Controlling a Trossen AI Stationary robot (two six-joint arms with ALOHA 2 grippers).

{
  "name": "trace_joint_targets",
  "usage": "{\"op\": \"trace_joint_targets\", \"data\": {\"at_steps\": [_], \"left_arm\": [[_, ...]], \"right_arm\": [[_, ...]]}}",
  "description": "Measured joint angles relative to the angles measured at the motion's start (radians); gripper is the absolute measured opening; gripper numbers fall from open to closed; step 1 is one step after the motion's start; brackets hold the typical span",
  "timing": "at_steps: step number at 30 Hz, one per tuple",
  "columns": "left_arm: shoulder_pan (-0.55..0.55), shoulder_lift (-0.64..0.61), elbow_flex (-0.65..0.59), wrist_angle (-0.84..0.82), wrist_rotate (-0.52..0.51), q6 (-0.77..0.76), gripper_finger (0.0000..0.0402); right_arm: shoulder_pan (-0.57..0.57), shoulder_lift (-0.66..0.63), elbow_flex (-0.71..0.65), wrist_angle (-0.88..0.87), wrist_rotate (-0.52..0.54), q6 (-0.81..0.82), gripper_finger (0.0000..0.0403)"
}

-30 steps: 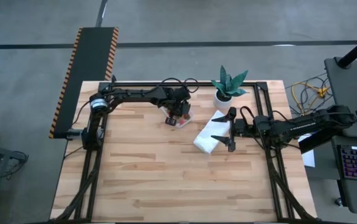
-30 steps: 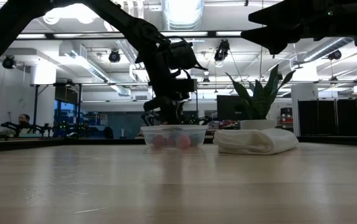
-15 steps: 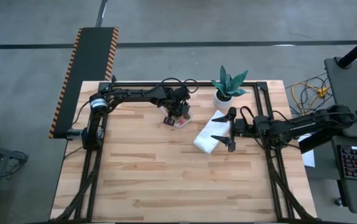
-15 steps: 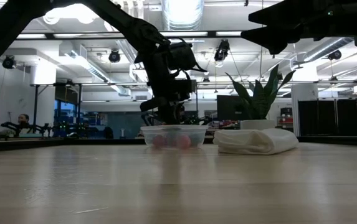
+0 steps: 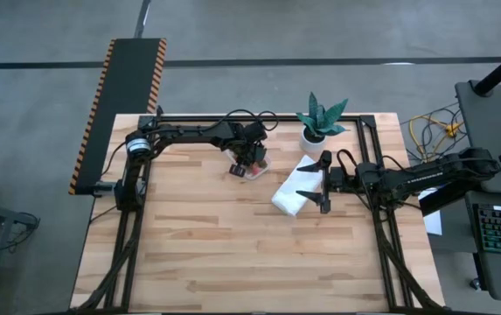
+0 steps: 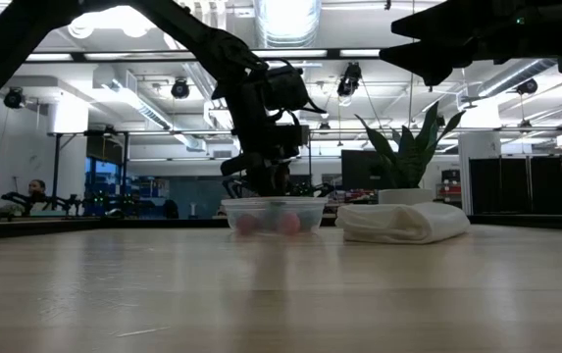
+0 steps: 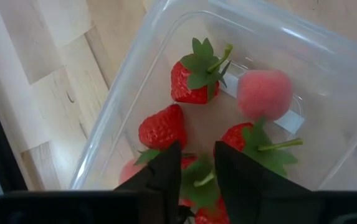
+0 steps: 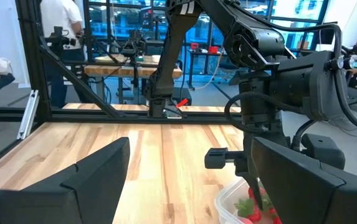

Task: Pick and placing Produce into tupperware
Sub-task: Put the strawberry into the transparent bin, then return to Home Position

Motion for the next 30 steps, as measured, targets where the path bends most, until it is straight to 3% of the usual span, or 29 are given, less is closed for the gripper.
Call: {"op": "trace_joint_targets", "data": {"at_steps": [8, 19, 23, 30], "left_arm": [[-0.006, -0.024, 0.016, 0.0, -0.008, -0.033, 0.0103], [-0.112, -0.261, -0.023, 0.031, 0.004, -0.244, 0.0103], [-0.187, -0.379, -0.127, 0.14, 0.004, -0.28, 0.0103], [-0.303, -0.602, -0.424, 0.439, 0.006, -0.344, 0.0102]], "right_arm": [[0.0, 0.0, 0.0, -0.006, 0.0, -0.001, 0.0327], [0.0, 0.0, 0.0, -0.026, 0.0, -0.043, 0.0327], [0.0, -0.004, -0.009, -0.026, -0.004, -0.054, 0.0327], [0.0, -0.026, -0.043, -0.017, -0.007, -0.092, 0.0327]]}}
